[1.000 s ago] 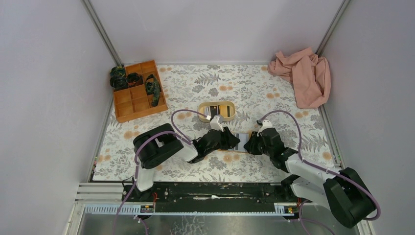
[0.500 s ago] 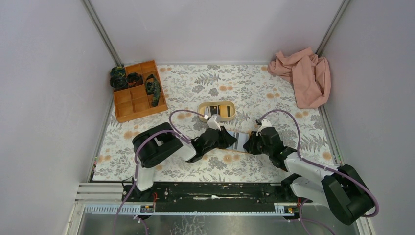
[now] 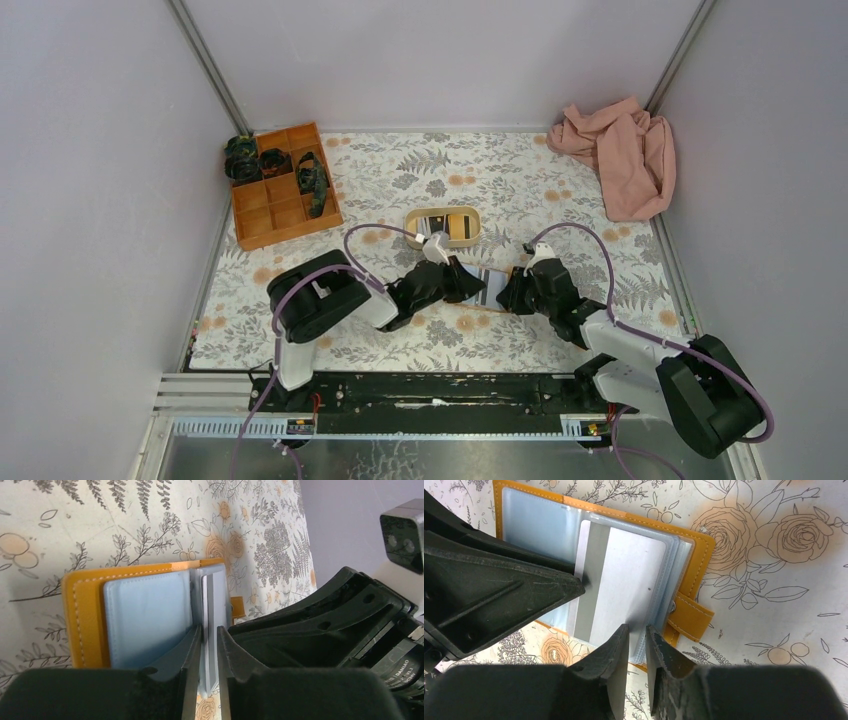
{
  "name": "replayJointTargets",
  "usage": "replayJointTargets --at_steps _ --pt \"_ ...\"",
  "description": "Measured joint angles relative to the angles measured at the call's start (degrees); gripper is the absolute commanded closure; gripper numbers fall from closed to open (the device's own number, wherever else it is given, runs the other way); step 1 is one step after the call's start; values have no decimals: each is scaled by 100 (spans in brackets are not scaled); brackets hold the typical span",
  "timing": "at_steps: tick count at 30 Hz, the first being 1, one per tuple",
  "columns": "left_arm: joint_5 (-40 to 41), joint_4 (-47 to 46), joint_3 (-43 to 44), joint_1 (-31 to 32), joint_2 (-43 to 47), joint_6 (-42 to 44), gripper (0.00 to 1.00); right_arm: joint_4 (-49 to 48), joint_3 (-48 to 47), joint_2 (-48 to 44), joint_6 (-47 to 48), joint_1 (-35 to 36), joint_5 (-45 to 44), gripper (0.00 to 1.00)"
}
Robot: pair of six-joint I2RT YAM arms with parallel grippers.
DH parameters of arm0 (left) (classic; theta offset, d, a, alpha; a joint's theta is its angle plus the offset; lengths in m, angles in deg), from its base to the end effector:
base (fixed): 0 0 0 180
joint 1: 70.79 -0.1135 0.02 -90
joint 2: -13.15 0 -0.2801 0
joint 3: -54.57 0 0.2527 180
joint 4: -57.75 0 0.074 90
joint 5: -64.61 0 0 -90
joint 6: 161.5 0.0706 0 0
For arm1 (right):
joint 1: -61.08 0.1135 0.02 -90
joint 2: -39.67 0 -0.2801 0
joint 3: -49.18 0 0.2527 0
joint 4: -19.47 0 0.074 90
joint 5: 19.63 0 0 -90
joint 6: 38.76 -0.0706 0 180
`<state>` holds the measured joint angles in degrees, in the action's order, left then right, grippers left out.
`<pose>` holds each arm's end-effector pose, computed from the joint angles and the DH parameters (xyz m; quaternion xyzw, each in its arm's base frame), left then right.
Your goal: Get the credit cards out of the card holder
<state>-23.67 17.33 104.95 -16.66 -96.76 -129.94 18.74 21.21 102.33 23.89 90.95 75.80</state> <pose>0.2245 -0.3068 0.1117 -0.0393 0.8137 -0.4755 0.3320 0.1864 0.1148 0.1379 -0.0416 0.8811 0.2614 0.3919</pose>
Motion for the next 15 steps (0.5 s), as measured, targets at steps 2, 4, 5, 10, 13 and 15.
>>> replayJointTargets --at_steps 2,4,5,10,13,15 --pt "-72 -33 59 -26 -50 -24 74 0 -7 4 2 -2 -20 73" --pt "-129 -133 162 -57 -181 -87 74 4 -9 4 2 -9 -39 73" --pt "-151 -214 212 -74 -267 -129 74 24 -15 4 2 -13 -46 73" --pt "-177 -538 356 -111 -553 -256 82 92 -39 4 4 -24 -76 73" --pt "-175 -616 361 -111 -566 -284 100 129 -50 2 2 -26 -87 73" --pt "-175 -634 348 -111 -562 -286 100 138 -52 -4 -2 -26 -92 73"
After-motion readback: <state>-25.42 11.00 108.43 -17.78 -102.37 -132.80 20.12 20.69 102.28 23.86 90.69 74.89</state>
